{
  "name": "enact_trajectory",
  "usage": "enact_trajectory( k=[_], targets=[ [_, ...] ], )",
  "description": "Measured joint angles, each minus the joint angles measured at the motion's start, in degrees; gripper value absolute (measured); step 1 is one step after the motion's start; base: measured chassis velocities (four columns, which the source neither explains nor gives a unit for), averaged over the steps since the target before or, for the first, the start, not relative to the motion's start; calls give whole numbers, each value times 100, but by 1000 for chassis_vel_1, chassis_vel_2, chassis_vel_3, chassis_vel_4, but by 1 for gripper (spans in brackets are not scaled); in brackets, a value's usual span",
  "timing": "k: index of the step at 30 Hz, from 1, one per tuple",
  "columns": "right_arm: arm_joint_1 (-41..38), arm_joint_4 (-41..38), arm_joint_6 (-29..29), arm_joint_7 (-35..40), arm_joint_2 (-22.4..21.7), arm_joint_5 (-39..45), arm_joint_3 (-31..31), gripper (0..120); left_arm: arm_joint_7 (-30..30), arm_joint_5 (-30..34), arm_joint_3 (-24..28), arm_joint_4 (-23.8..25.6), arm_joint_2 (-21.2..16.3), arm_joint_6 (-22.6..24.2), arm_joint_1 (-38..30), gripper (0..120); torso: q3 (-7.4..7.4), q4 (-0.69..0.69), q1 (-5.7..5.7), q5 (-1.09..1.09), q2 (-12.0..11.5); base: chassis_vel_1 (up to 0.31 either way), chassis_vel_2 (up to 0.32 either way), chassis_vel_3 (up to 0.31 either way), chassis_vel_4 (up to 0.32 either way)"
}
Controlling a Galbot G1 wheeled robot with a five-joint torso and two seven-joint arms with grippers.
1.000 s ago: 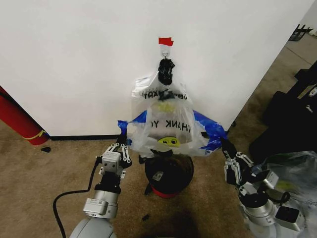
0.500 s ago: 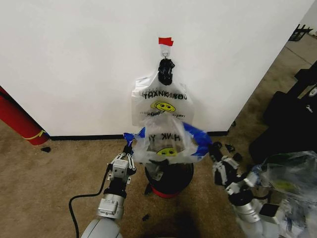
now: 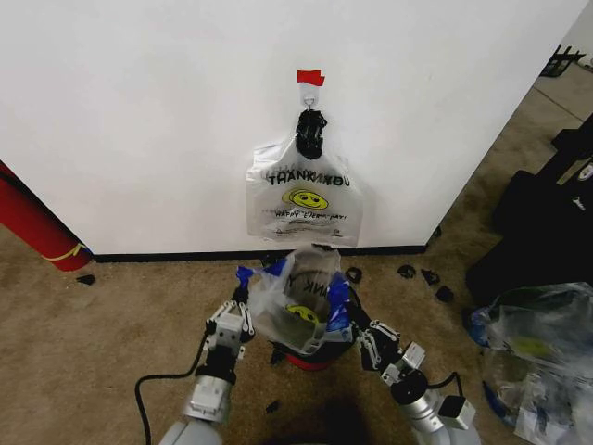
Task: Pick up the garbage bag from the wall and place it over the trash bin.
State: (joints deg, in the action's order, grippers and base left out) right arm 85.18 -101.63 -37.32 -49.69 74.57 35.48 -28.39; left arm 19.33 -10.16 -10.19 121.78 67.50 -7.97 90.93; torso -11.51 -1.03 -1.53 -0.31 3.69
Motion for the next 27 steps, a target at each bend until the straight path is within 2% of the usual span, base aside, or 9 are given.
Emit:
enact_trajectory(
  k=[4, 6, 13, 16, 27],
  targets=[
    [-168, 350, 205, -830, -200, 284, -753, 0, -3, -77, 80, -139, -83, -71, -9, 0, 0, 0, 0, 1, 0, 0, 0, 0, 0],
    [-174, 396, 246, -954, -225, 323, -827, 0, -5, -85, 83, -153, -109, -73, -16, 0, 0, 0, 0, 2, 0, 0, 0, 0, 0],
    [-44, 1014, 944, -2949, -326, 318, -1487, 0, -7, -352, 109, -371, -572, -221, 165, 0, 0, 0, 0, 1, 0, 0, 0, 0, 0],
    [-87, 1227, 1007, -3251, -341, 164, -1596, 0, 10, -471, 106, -476, -689, -279, 190, 0, 0, -1, 0, 1, 0, 0, 0, 0, 0],
    [-535, 2341, 939, -3578, -337, -51, -1652, 0, 111, -760, 34, -1042, -870, -332, 200, 0, 0, 0, 0, 0, 0, 0, 0, 0, 0]
  ],
)
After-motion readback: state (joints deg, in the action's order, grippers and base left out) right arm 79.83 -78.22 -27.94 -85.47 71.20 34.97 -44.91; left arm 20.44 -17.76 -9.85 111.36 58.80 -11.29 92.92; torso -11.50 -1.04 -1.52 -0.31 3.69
